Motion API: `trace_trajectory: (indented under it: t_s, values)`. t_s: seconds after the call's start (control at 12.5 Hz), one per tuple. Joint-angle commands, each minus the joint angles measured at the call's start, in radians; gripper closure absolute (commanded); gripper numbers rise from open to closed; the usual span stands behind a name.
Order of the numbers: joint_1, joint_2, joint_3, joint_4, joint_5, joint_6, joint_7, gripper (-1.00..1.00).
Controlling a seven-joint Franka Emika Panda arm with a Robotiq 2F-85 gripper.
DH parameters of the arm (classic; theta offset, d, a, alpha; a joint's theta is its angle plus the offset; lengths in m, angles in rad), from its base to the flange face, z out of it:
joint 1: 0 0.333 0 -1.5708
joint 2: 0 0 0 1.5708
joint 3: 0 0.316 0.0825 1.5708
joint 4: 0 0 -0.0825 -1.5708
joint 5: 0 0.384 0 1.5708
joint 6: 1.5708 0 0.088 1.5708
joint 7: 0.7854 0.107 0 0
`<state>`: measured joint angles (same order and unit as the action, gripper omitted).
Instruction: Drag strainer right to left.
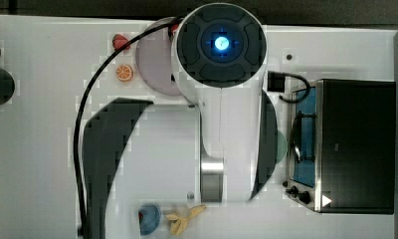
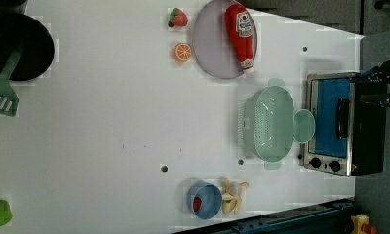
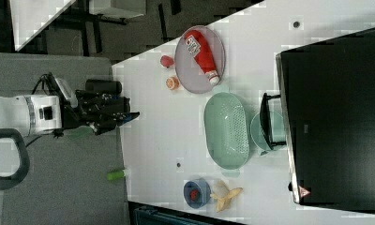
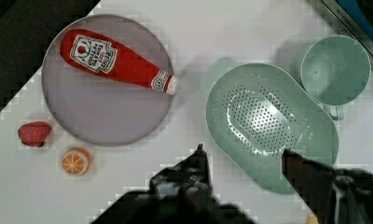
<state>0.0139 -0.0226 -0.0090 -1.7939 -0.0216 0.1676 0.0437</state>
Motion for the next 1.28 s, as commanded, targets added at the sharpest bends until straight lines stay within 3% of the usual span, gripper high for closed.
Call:
trace_trajectory:
  t_s: [0.08, 0.24, 0.72, 0.88, 1.28]
  values:
    - [-0.047, -0.395, -0.052, -0.130, -0.010, -0.243, -0.037, -0.60]
    - [-0.047, -0.392, -0.052, -0.142, -0.010, -0.242, -0.037, -1.00]
    - [-0.046, -0.306, -0.050, -0.306, -0.007, -0.094, -0.028, -1.00]
    - [-0.046, -0.269, -0.050, -0.392, -0.007, 0.041, 0.009, -1.00]
    - [-0.045, -0.143, -0.041, -0.589, -0.007, 0.442, 0.318, -1.00]
